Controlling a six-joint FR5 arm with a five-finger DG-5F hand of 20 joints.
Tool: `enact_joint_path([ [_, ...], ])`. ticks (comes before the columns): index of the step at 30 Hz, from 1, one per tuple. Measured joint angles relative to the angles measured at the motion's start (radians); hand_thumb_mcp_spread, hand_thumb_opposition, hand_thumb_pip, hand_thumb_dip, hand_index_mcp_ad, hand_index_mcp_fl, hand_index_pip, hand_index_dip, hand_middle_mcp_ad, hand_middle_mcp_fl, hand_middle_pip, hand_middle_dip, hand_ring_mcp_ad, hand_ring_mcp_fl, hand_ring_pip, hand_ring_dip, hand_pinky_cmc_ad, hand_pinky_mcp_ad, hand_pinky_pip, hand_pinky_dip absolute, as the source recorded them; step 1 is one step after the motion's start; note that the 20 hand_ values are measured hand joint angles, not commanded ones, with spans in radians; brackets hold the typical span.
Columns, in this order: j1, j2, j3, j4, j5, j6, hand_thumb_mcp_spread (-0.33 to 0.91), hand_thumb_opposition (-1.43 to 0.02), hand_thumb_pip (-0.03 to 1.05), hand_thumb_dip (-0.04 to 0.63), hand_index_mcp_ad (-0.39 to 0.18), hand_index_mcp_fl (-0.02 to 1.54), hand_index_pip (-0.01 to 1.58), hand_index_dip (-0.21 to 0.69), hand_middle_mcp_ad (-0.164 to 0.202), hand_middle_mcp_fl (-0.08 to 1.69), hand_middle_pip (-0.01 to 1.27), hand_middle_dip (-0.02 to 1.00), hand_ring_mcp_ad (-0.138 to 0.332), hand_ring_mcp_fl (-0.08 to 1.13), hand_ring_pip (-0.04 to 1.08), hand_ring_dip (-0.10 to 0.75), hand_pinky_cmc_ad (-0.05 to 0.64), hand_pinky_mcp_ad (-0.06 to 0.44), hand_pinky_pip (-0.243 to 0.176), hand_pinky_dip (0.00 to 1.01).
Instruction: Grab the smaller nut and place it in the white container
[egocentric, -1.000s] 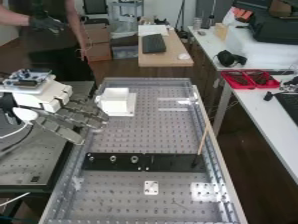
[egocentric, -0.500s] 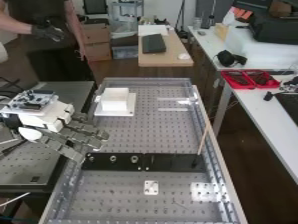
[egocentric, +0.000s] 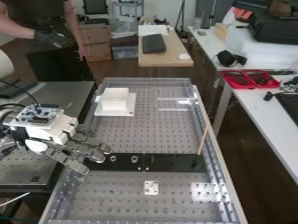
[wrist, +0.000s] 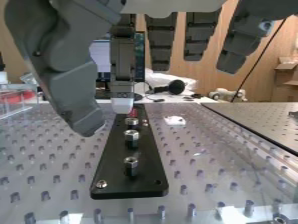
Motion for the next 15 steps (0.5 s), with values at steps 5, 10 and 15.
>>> enact_joint_path([
  [5,0.006,-0.016,0.005,0.008,0.000,-0.026,0.43,-0.81,0.72,0.204,-0.096,0.01,1.41,0.248,0.079,0.07,0.12,0.23,0.145,0.00,0.07,0.101,0.337,0.279,-0.026,0.17],
  [10,0.015,-0.032,0.006,0.022,0.015,-0.038,0.43,-0.81,0.70,0.206,-0.103,0.01,1.43,0.251,0.079,0.07,0.12,0.24,0.145,0.00,0.07,0.101,0.337,0.281,-0.010,0.17],
  [15,0.032,-0.049,0.003,0.043,0.044,-0.055,0.43,-0.81,0.70,0.204,-0.105,0.01,1.45,0.253,0.075,0.07,0.12,0.24,0.148,0.00,0.07,0.101,0.332,0.279,-0.010,0.17],
])
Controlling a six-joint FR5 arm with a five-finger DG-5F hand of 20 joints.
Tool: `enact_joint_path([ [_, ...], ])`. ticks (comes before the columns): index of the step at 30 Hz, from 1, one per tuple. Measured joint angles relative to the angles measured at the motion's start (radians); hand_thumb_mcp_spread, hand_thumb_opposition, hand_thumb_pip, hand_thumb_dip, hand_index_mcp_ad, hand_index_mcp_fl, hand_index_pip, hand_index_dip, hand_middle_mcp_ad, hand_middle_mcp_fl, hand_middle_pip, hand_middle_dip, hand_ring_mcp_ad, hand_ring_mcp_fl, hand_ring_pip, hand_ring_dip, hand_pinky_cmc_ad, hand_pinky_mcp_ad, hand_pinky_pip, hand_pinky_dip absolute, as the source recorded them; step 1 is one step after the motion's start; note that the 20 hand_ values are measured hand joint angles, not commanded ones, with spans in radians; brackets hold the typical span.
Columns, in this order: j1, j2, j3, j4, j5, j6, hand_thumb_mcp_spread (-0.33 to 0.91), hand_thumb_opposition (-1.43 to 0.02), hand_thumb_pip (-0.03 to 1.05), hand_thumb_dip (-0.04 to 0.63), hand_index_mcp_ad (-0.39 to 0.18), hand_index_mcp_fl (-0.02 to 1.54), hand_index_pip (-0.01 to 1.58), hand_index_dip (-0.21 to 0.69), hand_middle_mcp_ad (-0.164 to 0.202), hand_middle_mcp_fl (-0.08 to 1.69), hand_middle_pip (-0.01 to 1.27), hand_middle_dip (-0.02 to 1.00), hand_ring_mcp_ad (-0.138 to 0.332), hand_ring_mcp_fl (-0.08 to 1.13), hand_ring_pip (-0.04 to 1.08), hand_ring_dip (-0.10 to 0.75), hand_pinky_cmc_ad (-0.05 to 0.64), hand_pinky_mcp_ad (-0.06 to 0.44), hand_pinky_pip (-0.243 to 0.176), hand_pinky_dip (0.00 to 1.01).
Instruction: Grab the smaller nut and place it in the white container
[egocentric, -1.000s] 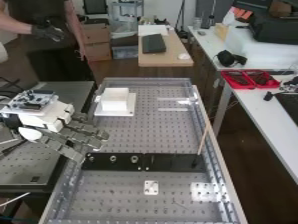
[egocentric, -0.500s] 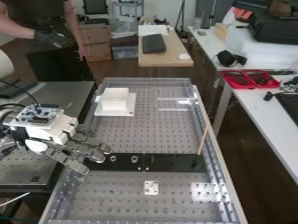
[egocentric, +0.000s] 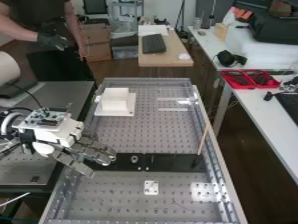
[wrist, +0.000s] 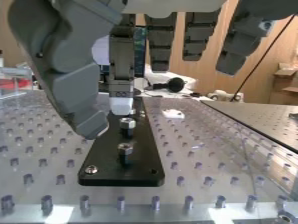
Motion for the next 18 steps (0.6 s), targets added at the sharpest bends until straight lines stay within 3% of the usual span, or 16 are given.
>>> enact_joint_path([
  [18,0.016,-0.046,-0.017,0.078,0.054,0.014,0.43,-0.81,0.69,0.204,-0.106,0.01,1.51,0.253,0.075,0.10,0.12,0.24,0.138,0.00,0.09,0.120,0.328,0.281,0.002,0.17],
])
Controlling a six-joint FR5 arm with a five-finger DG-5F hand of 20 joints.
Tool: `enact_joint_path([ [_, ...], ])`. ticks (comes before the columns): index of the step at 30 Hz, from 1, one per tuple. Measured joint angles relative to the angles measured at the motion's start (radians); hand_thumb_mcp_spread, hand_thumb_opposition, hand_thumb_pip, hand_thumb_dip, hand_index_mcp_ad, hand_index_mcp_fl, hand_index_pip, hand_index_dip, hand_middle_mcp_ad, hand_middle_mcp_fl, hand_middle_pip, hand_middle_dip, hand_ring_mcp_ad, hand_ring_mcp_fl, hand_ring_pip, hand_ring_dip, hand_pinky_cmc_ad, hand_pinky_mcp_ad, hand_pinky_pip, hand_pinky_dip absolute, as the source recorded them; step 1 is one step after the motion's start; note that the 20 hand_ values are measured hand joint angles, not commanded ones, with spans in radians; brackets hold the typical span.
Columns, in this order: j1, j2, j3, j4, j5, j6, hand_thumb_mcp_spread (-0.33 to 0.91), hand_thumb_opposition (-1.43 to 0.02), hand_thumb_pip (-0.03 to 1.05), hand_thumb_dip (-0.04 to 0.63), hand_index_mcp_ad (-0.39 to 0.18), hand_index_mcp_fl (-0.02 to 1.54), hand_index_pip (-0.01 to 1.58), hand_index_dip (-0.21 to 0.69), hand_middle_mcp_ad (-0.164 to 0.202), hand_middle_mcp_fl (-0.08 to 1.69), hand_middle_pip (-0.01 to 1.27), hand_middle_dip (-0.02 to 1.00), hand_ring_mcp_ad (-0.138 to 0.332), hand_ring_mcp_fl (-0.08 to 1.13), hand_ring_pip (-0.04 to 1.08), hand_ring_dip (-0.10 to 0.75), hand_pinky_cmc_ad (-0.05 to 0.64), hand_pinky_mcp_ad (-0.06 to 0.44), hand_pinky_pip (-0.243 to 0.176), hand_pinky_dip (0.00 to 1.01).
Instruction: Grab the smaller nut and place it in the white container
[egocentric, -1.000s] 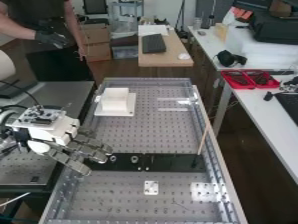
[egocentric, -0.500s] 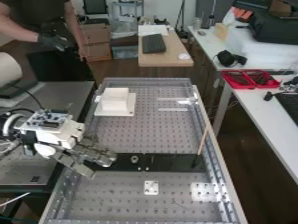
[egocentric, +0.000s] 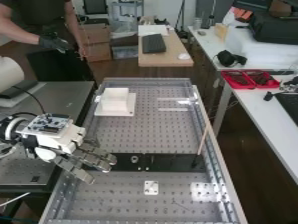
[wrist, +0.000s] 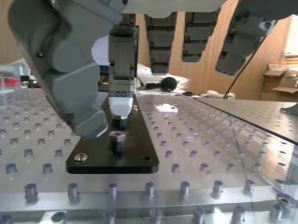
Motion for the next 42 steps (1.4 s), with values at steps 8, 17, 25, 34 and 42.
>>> enact_joint_path([
  [8,-0.003,-0.023,0.001,0.027,0.008,0.012,0.44,-0.81,0.69,0.204,-0.106,0.01,1.53,0.253,0.075,0.12,0.12,0.24,0.131,0.00,0.09,0.119,0.328,0.278,0.021,0.17],
  [17,-0.013,-0.040,0.018,0.022,0.000,0.007,0.45,-0.81,0.67,0.204,-0.106,0.01,1.54,0.251,0.075,0.12,0.12,0.25,0.131,0.00,0.09,0.124,0.328,0.278,0.021,0.17],
  [25,-0.020,-0.050,0.017,0.032,-0.014,0.001,0.45,-0.81,0.67,0.204,-0.106,0.02,1.54,0.253,0.075,0.12,0.12,0.25,0.131,0.00,0.09,0.124,0.328,0.278,0.021,0.17],
  [34,-0.022,-0.051,0.015,0.034,-0.016,0.007,0.45,-0.81,0.67,0.204,-0.106,0.01,1.55,0.251,0.075,0.12,0.12,0.25,0.133,0.00,0.09,0.126,0.328,0.278,0.021,0.17],
  [42,-0.026,-0.058,0.018,0.032,-0.022,0.009,0.45,-0.81,0.67,0.204,-0.103,0.02,1.55,0.251,0.075,0.14,0.12,0.25,0.129,0.00,0.09,0.127,0.328,0.278,0.021,0.17],
])
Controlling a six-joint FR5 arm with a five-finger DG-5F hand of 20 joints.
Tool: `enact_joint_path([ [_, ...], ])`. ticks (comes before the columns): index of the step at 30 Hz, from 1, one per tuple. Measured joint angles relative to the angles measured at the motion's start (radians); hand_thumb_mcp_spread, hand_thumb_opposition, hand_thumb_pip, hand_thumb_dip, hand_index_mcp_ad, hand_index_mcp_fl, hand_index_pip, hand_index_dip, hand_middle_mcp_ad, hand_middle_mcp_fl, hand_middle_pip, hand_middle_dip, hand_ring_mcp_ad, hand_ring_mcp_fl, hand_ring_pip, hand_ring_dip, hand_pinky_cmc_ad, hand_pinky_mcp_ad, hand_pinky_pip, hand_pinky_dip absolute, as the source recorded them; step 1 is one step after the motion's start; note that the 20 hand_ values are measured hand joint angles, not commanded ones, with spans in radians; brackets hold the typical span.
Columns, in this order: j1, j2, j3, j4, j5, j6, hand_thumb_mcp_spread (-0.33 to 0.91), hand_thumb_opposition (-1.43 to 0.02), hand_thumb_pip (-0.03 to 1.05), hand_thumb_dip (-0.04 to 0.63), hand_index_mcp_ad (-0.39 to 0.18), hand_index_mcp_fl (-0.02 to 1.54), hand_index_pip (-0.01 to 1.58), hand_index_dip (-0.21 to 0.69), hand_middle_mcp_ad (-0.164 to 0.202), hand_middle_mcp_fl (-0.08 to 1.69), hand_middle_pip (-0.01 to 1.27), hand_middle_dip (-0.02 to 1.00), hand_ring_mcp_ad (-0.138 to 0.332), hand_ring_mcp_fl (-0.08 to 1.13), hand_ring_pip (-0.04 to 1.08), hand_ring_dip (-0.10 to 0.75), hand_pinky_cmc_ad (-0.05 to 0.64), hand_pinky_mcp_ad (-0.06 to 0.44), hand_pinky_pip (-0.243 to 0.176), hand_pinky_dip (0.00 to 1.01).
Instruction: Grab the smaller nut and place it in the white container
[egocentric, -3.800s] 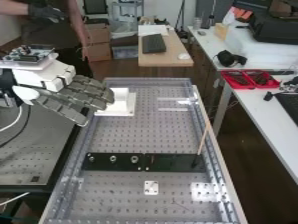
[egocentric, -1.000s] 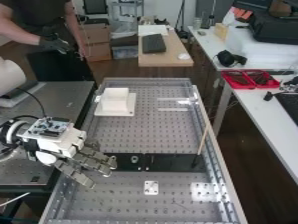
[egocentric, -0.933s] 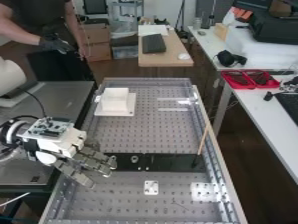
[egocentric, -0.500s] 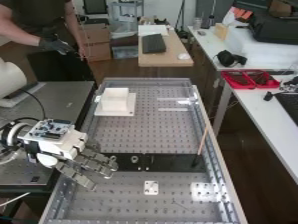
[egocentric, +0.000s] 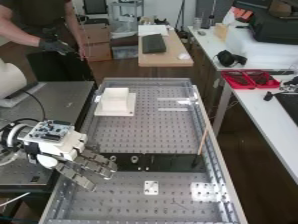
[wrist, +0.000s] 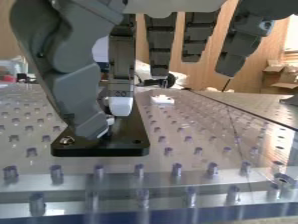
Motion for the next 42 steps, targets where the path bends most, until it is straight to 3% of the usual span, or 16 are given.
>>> enact_joint_path([
  [42,-0.017,-0.002,0.031,-0.043,-0.045,-0.035,0.45,-0.83,0.68,0.204,-0.106,0.09,1.55,0.248,0.073,0.14,0.12,0.25,0.129,0.00,0.08,0.127,0.328,0.278,0.021,0.17],
])
